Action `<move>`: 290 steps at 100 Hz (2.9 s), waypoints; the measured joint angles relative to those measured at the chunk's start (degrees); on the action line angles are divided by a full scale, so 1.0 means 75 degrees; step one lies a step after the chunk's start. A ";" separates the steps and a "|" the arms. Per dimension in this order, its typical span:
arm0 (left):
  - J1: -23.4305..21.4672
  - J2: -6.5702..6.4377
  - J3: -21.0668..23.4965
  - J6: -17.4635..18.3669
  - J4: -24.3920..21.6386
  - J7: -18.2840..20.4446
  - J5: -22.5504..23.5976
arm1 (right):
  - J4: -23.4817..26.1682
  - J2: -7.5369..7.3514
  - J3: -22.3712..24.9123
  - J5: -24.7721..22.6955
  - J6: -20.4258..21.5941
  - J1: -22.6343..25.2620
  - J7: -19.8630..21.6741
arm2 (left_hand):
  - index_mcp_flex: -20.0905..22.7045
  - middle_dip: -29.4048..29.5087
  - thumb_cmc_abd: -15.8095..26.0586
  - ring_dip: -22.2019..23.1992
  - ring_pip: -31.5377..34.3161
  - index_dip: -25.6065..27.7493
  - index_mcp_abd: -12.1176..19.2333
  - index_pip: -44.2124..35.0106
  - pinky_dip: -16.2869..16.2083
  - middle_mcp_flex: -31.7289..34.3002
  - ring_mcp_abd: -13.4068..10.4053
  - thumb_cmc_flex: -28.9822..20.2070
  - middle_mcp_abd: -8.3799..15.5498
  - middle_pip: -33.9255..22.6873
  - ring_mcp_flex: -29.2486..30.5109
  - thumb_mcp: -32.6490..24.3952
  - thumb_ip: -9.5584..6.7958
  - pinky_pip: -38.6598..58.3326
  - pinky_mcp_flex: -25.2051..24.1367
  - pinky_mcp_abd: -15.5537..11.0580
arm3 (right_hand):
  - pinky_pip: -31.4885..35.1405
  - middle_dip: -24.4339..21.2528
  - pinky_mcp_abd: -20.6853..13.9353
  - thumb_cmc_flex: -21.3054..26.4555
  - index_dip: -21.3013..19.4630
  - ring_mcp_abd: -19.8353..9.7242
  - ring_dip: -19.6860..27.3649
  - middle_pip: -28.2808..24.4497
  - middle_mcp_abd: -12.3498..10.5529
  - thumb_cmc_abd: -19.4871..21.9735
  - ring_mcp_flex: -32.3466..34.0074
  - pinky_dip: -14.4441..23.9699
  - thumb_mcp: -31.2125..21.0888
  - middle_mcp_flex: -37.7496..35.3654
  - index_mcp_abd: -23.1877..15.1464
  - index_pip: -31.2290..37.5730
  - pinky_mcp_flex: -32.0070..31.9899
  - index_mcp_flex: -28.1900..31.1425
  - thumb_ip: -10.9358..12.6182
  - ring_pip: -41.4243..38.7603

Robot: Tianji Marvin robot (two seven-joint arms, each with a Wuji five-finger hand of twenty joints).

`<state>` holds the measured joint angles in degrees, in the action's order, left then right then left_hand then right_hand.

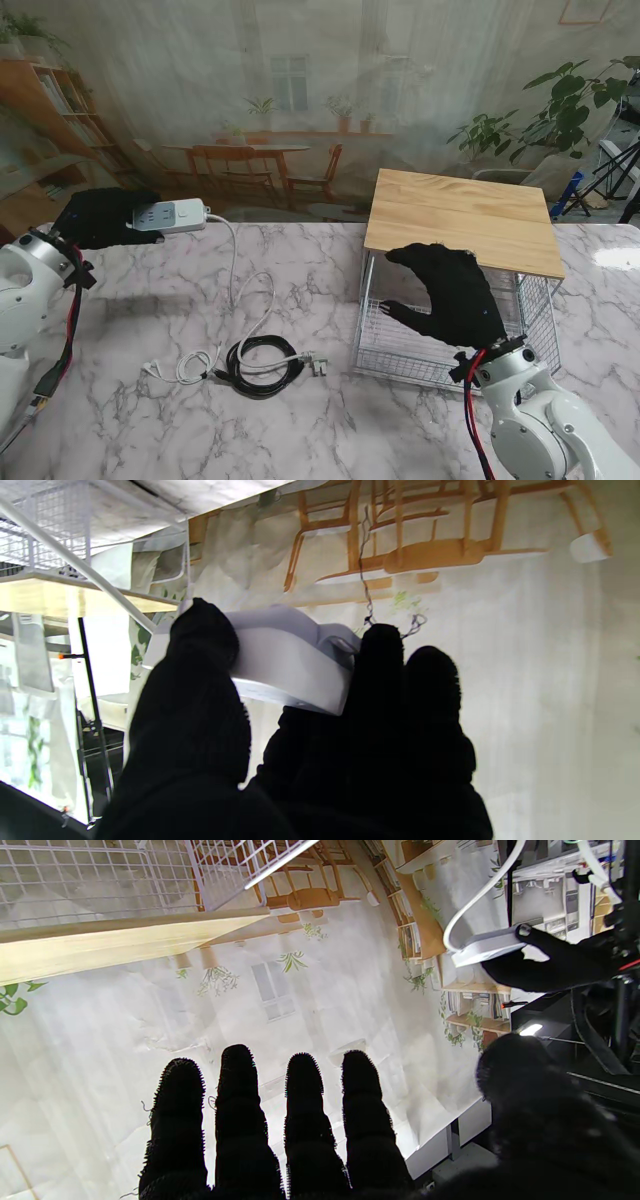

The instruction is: Load the small electronics into the mesh drawer

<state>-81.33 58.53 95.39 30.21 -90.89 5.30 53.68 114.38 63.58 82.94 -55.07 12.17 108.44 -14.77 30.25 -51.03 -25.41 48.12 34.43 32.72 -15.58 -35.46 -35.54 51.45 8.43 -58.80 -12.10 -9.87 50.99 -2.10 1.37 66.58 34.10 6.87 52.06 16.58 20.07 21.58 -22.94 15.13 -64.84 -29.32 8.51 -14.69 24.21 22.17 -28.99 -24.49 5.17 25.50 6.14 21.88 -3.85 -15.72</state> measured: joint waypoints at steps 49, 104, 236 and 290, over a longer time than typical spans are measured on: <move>0.0719 0.0063 -0.1226 -0.0529 -0.0636 0.0545 -0.1008 | -0.0100 -0.0103 -0.0410 0.0346 0.0043 -0.0853 0.1066 | 0.0000 -0.0084 -0.0003 0.0021 0.0006 0.0000 0.0040 -0.0001 -0.0006 0.0000 0.0000 0.0000 0.0001 0.0000 0.0000 0.0001 0.0000 0.0000 0.0000 0.0000 | 0.0002 -0.0012 0.0001 -0.0480 0.0218 0.0019 0.0000 0.0000 0.0192 0.0097 0.0001 0.0000 0.0532 0.0112 0.0273 -0.0682 0.0005 -0.0093 0.0010 0.0000; 0.0998 0.0086 -0.2054 -0.0708 -0.1072 0.0914 -0.1383 | -0.0247 -0.0262 -0.0521 -0.0114 0.0128 -0.1937 0.2055 | 0.0000 -0.0088 -0.0003 0.0094 0.0010 0.0000 0.0055 -0.0001 -0.0095 0.0000 -0.0002 0.0000 0.0010 0.0000 0.0000 0.0001 0.0000 0.0000 0.0000 -0.0001 | -0.0090 -0.0506 0.0001 -0.1358 0.0484 0.0399 0.0000 0.0941 0.0568 -0.1186 -0.0124 0.0000 -0.0332 0.1014 0.0771 -0.2134 0.0000 -0.0817 -0.0096 0.0000; 0.1488 0.0293 -0.3553 -0.1463 -0.1052 0.0596 -0.1640 | -0.0869 -0.0443 -0.4080 -0.0546 -0.3462 -0.5985 0.5336 | 0.0000 -0.0176 -0.0107 0.0312 0.0246 -0.0001 0.0221 -0.0070 -0.0387 0.0015 -0.0027 0.0000 0.0065 0.0000 0.0075 0.0005 0.0000 0.0193 0.0077 -0.0017 | -0.1604 -0.0584 0.1219 -0.2589 -0.0527 0.0873 0.0866 0.1131 0.0959 -0.2099 -0.0476 -0.1852 -0.1605 0.1499 0.1236 -0.2962 -0.1197 -0.0800 -0.0629 0.0201; 0.1401 0.0298 -0.3606 -0.1370 -0.1078 0.0481 -0.1660 | -0.1517 -0.0394 -0.4752 -0.0063 -0.3642 -0.6588 0.5158 | 0.0002 -0.0272 -0.0332 0.0394 0.0295 -0.0004 0.0350 -0.0336 -0.0486 0.0168 -0.0033 -0.0003 0.0111 -0.0087 0.0221 0.0007 0.0000 0.0286 0.0172 -0.0017 | -0.1178 -0.0434 0.1456 0.1385 -0.2213 0.0721 0.1727 0.0718 0.0507 -0.1249 -0.0706 -0.2845 0.1753 0.1080 -0.1106 0.2261 -0.1407 0.1443 -0.0210 0.0394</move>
<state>-70.83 60.77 68.34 19.93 -98.98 8.91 41.23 103.01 60.63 47.30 -55.54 -15.15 59.03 23.92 30.27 -53.07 -27.91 51.07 36.64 32.69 -12.96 -37.97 -39.18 52.71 8.18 -58.82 -11.27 -10.52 52.65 -2.05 1.38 68.72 35.39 6.74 43.22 13.33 30.99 31.97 -39.53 20.54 -51.88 -23.94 12.32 -24.06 18.92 0.83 -15.84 -16.39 -3.13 42.46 -4.40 32.71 -5.43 -12.76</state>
